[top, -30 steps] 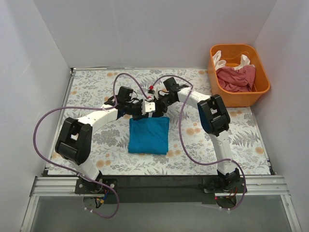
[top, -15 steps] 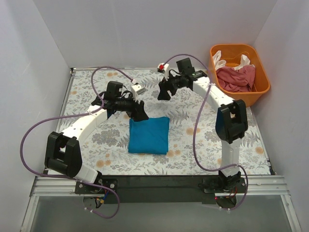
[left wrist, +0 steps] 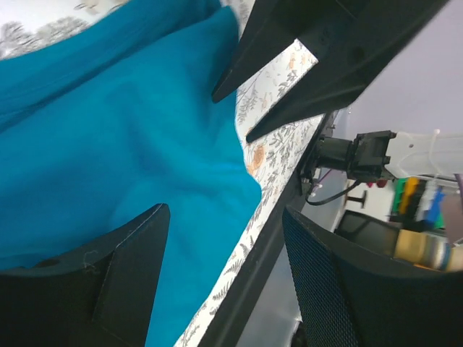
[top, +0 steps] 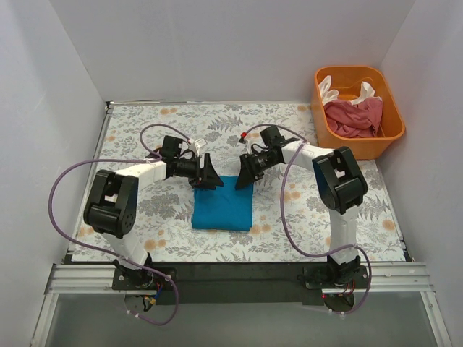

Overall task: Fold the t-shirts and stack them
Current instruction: Fold the tshirt

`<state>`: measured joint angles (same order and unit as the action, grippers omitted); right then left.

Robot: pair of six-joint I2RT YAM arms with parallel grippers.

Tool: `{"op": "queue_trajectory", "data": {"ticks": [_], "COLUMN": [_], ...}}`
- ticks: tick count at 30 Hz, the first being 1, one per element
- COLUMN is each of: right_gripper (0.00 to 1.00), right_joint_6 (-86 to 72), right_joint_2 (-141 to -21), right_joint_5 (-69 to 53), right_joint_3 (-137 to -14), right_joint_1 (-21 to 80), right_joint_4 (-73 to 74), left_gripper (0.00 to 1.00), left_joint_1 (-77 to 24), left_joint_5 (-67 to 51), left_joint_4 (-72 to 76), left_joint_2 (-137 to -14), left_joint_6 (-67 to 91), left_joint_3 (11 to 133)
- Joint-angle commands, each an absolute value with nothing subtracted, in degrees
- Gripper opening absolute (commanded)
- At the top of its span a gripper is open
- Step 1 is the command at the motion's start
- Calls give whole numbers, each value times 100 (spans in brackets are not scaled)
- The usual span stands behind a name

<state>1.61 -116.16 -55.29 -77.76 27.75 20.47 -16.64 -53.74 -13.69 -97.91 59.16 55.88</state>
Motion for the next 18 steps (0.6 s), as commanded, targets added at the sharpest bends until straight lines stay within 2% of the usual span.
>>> {"op": "queue_trajectory", "data": {"ticks": [1,6,10,14,18], "right_gripper": [46,46,46,45,45], "right_joint_6": [-105,-333,-650,-965,-985], "right_joint_2": [-11628,-10707,-9916,-10072,-10634], "right_joint_5": [-5878,-6258,-6249,-6284,-6144], "right_joint_3": [-8147,-7516,-6323,-5592,-5423], "right_joint_1": [2663,2943,3365,3656,3630], "right_joint_4": [1723,1583,1249,1003,835], "left_gripper": [63,63,62,61,62], "left_joint_1": [-1529,-1652,-1836,-1916,-1890], "left_joint_5": [-6212,-6539,-6417,-6355,-5934], "left_joint_4": [-1432,-1854,-1925,-1618,-1231], "left_joint_2": [-9678,-8843,-8088,-8042,-8383], "left_joint_6": [5802,5432,5930,6609,6890], "left_joint_3": [5722,5239,4415,3754,3437]}}
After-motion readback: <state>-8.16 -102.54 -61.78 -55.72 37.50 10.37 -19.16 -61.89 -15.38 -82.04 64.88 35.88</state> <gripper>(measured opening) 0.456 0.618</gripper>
